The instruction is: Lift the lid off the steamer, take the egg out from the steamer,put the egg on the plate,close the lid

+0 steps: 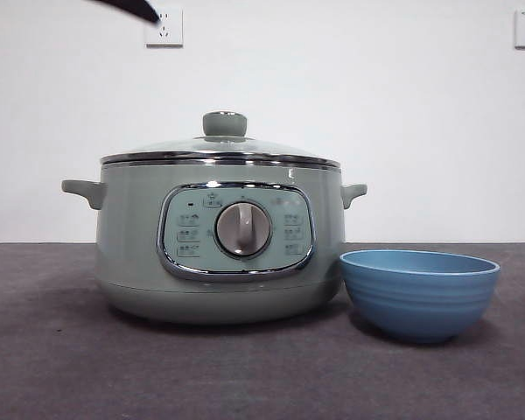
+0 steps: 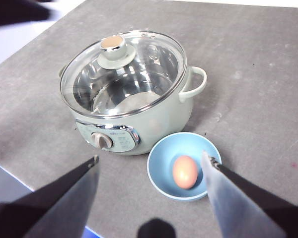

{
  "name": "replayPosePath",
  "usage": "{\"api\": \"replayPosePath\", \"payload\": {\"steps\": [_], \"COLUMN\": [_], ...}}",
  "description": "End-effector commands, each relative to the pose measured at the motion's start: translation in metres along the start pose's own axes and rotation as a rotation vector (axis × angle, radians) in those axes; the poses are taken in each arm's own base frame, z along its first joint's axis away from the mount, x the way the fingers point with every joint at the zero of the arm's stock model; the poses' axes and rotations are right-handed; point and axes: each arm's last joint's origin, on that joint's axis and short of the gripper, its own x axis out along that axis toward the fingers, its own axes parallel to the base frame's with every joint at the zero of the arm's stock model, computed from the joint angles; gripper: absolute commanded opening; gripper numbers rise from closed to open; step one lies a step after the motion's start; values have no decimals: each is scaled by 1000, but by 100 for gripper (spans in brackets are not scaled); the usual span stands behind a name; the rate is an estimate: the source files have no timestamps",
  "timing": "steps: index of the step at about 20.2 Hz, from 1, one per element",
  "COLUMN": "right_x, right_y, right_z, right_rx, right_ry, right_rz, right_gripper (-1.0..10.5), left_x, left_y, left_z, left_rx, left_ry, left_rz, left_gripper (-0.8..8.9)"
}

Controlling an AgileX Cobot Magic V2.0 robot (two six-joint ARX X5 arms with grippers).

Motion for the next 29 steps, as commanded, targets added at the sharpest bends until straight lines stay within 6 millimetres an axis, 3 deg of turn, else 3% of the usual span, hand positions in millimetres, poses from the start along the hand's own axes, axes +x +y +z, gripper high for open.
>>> {"api": "replayPosePath", "payload": {"steps": [1, 6, 11, 12, 13, 15, 16, 29], "right_x": [0, -1, 1, 2, 3, 3, 4, 4], "right_y": [0, 0, 3, 3, 3, 3, 3, 3], "right_z": [-2, -10, -13, -13, -13, -15, -16, -16], "right_rx": [-14, -4, 10, 14, 23, 31, 26, 27], "right_ry": [19, 108, 152, 161, 173, 199, 206, 209], "right_rz": [2, 19, 129, 144, 146, 142, 142, 136], "right_gripper": [347, 346, 343, 341, 321, 76, -21, 1], "left_x": [-33, -79, -94, -94, -95, -95, -95, -94], "left_y": [-9, -18, -20, -20, -20, -20, -20, -19], "left_z": [-6, -39, -53, -54, -54, -55, -54, -54], "left_rx": [-25, -69, -68, -68, -59, -47, -46, -22], "left_ry": [46, 253, 348, 359, 364, 365, 364, 358], "left_rz": [-90, -136, -137, -137, -138, -141, -140, -140], "left_gripper": [500, 499, 497, 458, 358, 63, -15, -4]}}
